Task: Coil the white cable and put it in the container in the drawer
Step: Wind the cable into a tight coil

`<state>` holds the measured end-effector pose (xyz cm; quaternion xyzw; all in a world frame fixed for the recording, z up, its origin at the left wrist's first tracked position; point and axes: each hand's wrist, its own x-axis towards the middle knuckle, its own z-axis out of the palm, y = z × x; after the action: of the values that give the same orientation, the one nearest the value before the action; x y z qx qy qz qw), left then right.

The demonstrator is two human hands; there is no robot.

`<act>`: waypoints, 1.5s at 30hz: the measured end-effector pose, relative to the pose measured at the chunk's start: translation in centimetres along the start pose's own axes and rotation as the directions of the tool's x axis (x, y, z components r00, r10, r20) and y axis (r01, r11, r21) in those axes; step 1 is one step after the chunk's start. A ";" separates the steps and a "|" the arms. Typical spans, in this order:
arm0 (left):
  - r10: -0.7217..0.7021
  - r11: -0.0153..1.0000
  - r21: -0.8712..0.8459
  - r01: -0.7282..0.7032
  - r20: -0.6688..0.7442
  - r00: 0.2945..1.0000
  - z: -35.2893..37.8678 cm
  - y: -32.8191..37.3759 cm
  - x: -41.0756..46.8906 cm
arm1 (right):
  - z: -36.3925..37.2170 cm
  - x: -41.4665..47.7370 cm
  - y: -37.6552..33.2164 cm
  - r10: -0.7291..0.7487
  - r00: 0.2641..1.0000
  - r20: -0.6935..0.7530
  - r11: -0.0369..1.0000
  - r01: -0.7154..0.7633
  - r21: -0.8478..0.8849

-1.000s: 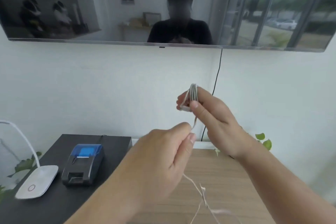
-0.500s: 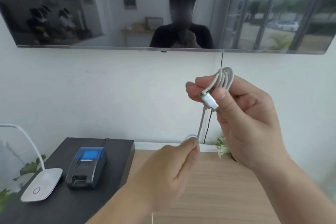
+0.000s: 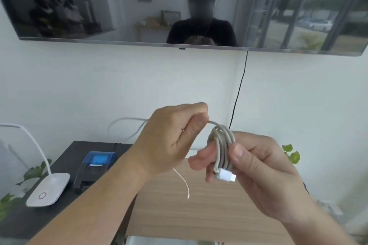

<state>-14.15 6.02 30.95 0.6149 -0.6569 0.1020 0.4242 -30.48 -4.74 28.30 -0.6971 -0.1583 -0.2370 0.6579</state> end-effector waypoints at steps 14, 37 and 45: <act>-0.030 0.998 0.053 0.024 0.115 0.993 0.2 3.3 -1.6 | -4.7 2.3 1.6 -0.054 0.986 -0.159 0.766 -0.061 -0.640; -0.314 -0.125 -0.947 0.295 0.320 0.894 3.1 -1.5 -2.3 | -1.5 2.9 -2.9 -0.023 0.962 -0.272 0.929 0.121 0.350; -0.191 -0.438 -0.829 0.347 0.463 0.866 5.1 -2.1 -4.1 | -0.7 3.8 -3.6 -0.039 0.952 -0.302 0.887 0.172 0.428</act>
<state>-14.95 5.20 24.16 0.1538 -0.2932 -0.6152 0.7155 -29.26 -5.52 33.36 -0.4750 -0.1502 -0.3277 0.8028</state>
